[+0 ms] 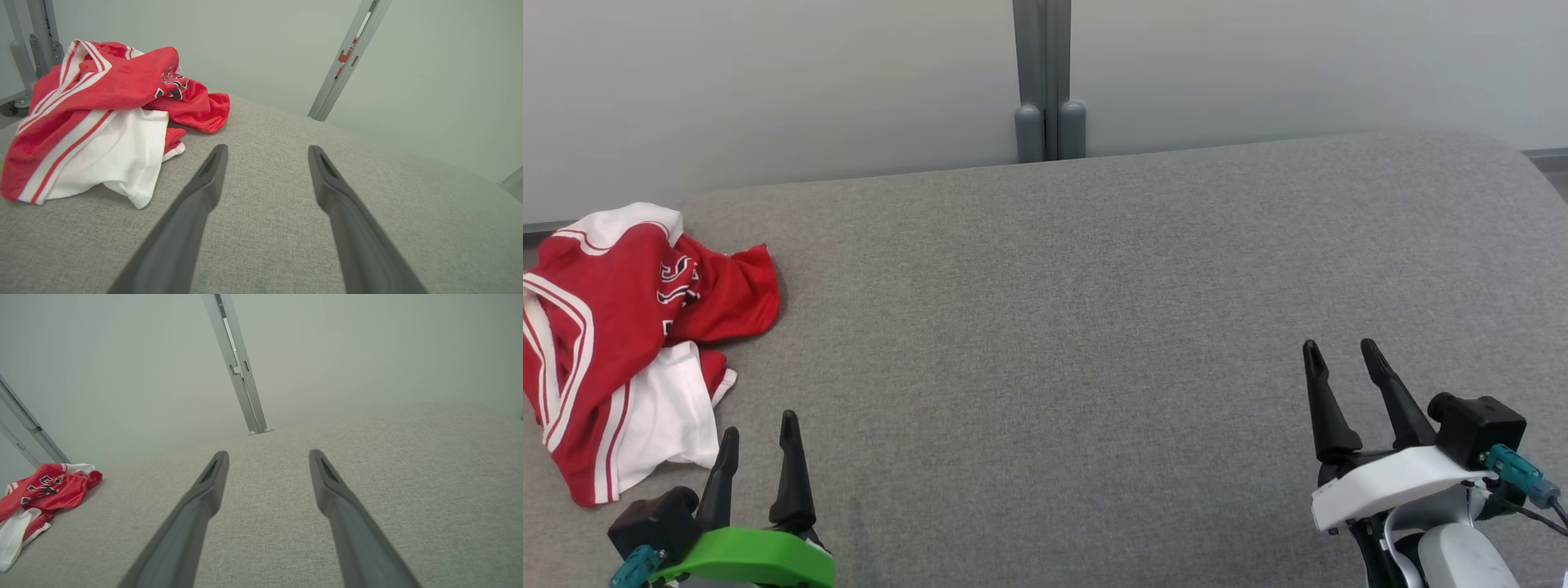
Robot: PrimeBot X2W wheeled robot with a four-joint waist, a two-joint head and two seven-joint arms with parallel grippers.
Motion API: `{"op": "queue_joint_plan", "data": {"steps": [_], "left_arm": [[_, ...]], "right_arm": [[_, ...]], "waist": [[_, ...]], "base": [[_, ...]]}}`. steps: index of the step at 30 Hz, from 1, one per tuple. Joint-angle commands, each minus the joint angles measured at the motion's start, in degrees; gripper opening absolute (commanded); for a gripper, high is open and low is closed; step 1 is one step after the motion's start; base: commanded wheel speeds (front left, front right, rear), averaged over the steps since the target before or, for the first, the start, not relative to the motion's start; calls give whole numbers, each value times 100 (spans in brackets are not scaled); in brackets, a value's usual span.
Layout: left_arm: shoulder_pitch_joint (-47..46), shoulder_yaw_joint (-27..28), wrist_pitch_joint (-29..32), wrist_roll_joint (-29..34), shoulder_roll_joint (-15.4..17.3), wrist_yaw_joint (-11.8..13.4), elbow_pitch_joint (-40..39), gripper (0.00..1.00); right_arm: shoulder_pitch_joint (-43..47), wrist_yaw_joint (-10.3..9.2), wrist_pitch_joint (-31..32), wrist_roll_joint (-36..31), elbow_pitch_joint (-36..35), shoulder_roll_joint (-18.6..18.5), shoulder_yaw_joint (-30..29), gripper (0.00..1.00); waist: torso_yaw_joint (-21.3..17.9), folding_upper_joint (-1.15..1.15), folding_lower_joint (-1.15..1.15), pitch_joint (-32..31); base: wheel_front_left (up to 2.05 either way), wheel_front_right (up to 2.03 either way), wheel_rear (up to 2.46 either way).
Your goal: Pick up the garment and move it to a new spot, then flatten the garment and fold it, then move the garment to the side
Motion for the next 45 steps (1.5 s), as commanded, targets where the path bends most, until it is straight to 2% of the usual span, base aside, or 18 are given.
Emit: {"op": "queue_joint_plan", "data": {"steps": [1,13,32,45], "left_arm": [[22,15,-54,158,49,17,-31,100],[86,0,-207,802,50,29,-23,100],[156,67,-413,1658,52,-3,30,100],[183,70,-506,1970,53,-40,61,100]], "right_arm": [[-86,2,-55,-169,-30,-35,6,100],[-14,2,-209,-807,-11,-22,28,100],[97,1,-412,-1470,201,64,-75,100],[114,1,-505,-1800,260,105,-32,100]], "waist": [[3,0,0,-3],[26,0,0,-43],[53,0,0,-64],[11,0,0,-49]], "base": [[0,0,0],[0,0,0],[0,0,0],[0,0,0]]}}
